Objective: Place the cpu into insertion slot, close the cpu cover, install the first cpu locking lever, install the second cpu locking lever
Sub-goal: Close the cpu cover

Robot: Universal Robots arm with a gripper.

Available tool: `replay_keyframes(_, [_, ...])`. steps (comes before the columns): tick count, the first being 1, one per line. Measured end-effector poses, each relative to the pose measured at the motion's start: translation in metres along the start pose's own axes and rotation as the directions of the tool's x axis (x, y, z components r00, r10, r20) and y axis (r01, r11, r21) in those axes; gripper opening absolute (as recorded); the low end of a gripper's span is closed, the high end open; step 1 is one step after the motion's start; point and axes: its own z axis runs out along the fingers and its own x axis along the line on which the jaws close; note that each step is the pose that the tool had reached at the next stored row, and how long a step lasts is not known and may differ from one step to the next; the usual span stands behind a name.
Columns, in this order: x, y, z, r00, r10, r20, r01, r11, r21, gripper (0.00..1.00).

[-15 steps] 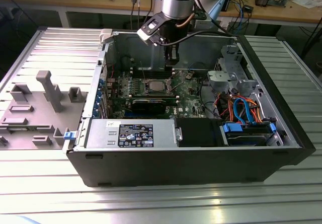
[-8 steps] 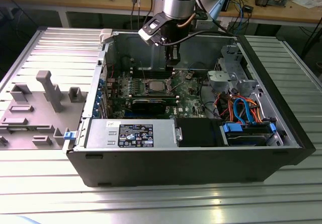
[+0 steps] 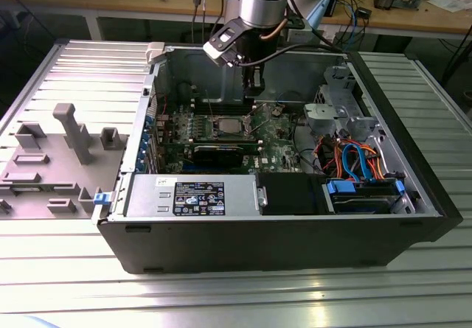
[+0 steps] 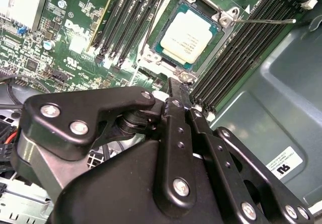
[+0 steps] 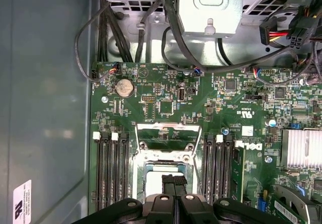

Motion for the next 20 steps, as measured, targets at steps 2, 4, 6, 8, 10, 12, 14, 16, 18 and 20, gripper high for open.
replay_keyframes(2, [0.0000,0.0000,0.0000,1.0000,0.000,0.0022,0.000,1.0000,0.0001,0.11])
replay_keyframes(4, [0.0000,0.0000,0.0000,1.0000,0.000,0.0030,0.000,1.0000,0.0001,0.11])
replay_keyframes(6, [0.0000,0.0002,0.0000,1.0000,0.000,0.0031,0.000,1.0000,0.0001,0.11])
replay_keyframes(8, [0.0000,0.0006,0.0000,1.0000,0.000,0.0033,0.000,1.0000,0.0002,0.11])
replay_keyframes(10, [0.0000,0.0009,0.0000,1.0000,0.000,0.0046,0.000,1.0000,0.0003,0.11])
replay_keyframes(12, [-0.0001,0.0010,0.0000,1.0000,0.000,0.0052,0.000,1.0000,0.0003,0.11])
replay_keyframes(14, [-0.0001,0.0013,0.0000,1.0000,0.000,0.0052,0.000,1.0000,0.0003,0.11])
replay_keyframes(16, [0.0000,0.0013,0.0000,1.0000,0.000,0.0051,0.000,1.0000,0.0003,0.11])
replay_keyframes(18, [-0.0001,0.0013,0.0000,1.0000,0.000,0.0051,0.000,1.0000,0.0003,0.11])
replay_keyframes(20, [-0.0001,0.0017,0.0000,1.0000,0.000,0.0051,0.000,1.0000,0.0003,0.11])
